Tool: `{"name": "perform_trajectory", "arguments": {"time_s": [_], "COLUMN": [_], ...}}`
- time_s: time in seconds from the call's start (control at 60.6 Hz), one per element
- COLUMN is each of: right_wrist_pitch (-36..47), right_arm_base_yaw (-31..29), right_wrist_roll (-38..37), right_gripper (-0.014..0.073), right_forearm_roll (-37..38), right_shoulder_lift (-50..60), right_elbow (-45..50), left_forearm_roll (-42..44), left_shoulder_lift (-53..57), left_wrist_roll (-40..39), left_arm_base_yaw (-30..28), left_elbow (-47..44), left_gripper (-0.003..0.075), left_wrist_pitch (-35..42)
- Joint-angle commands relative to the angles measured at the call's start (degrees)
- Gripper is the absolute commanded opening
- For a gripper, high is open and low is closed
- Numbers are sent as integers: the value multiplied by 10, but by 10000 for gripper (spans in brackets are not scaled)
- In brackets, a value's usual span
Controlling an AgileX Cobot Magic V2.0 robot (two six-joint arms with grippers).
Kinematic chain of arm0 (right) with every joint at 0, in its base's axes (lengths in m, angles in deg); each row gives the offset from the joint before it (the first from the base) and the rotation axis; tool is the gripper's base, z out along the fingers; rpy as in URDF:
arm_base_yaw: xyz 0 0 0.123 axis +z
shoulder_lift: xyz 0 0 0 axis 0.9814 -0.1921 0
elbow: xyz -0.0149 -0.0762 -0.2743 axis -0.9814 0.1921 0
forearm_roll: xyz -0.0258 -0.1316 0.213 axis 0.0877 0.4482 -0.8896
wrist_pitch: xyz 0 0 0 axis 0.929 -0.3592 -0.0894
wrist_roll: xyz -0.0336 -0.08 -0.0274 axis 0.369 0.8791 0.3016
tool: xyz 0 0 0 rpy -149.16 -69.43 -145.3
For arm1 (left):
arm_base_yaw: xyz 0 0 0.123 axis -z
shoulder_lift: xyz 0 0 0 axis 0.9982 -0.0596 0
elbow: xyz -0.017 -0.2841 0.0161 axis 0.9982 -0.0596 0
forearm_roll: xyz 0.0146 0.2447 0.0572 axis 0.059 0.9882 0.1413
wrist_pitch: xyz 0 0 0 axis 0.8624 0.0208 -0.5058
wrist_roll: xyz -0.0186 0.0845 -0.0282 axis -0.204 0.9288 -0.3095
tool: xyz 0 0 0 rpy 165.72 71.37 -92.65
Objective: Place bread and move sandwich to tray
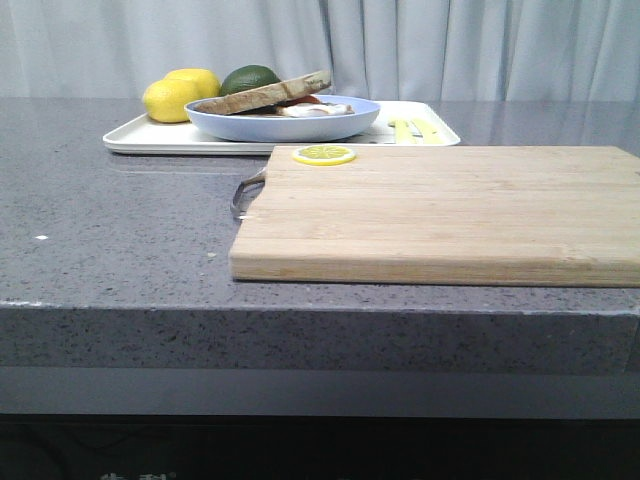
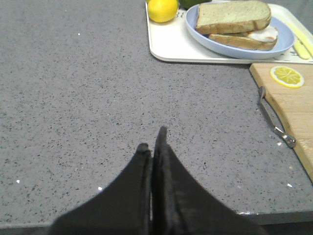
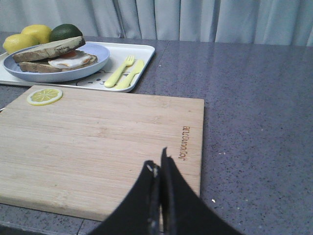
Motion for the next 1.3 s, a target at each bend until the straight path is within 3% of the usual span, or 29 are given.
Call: {"name": "perform_trajectory", "arguments": {"time_s": [0.0, 0.214, 0.874, 1.287], "right_wrist_pitch": [42, 39, 38, 37], "right_arm_base_yaw": [-3, -3, -3, -3], "right_wrist_roll": [-2, -2, -2, -2], "right_gripper": [-60, -60, -60, -60], "right_forearm_roll": [1, 1, 1, 1], "right_shoulder_lift": [-5, -5, -5, -5], "right_elbow": [-16, -16, -16, -16], "left_forearm_roll": [-8, -8, -8, -2], "left_shoulder_lift": [48, 129, 132, 251], "left_wrist_roll": [0, 0, 0, 0], "left_arm_base_yaw": [0, 0, -1, -52], "left_elbow": [-6, -25, -30, -186], "left_gripper": [-19, -19, -19, -19], "left_wrist_pitch": [52, 68, 80, 193]}}
